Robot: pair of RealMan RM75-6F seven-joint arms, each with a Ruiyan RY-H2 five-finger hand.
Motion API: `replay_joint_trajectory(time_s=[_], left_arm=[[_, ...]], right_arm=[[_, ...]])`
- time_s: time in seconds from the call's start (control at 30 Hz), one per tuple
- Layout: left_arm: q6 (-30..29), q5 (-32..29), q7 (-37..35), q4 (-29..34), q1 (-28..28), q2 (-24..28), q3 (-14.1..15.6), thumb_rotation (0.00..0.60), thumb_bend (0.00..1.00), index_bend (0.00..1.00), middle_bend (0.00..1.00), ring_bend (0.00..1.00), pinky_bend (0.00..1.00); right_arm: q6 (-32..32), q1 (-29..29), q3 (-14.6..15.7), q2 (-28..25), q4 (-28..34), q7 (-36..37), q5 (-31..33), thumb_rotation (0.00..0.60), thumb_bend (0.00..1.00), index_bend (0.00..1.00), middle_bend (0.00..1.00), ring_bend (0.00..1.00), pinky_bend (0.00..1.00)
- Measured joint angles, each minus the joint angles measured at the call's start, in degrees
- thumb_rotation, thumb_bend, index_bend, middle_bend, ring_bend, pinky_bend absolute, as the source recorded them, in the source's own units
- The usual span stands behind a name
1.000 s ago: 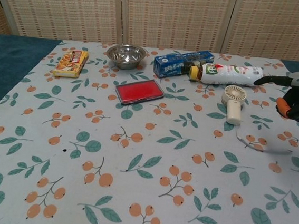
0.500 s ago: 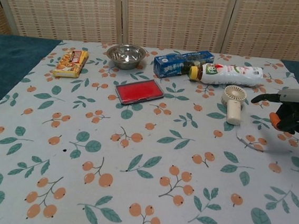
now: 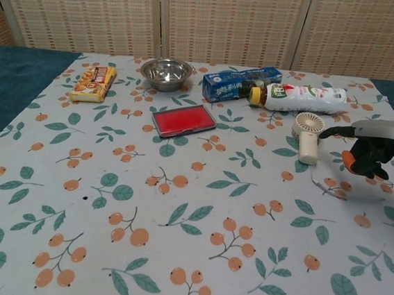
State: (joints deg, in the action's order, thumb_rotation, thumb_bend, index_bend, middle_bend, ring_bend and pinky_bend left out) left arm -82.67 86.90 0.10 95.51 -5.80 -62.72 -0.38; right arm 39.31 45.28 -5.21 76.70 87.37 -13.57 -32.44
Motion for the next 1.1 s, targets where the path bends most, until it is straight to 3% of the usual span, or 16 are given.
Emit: replay_joint_trajectory(time_s=[1.1], left_arm=[[0.04, -0.01, -0.13, 0.03, -0.02, 0.08, -0.01, 0.600, 0.35, 0.30, 0.26, 0.20, 0.37]], right_arm=[[0.46, 1.88, 0.17, 2.57, -3.20, 1.28, 0.67, 0.600, 0.74, 0.00, 0.81, 0.70, 0.74]])
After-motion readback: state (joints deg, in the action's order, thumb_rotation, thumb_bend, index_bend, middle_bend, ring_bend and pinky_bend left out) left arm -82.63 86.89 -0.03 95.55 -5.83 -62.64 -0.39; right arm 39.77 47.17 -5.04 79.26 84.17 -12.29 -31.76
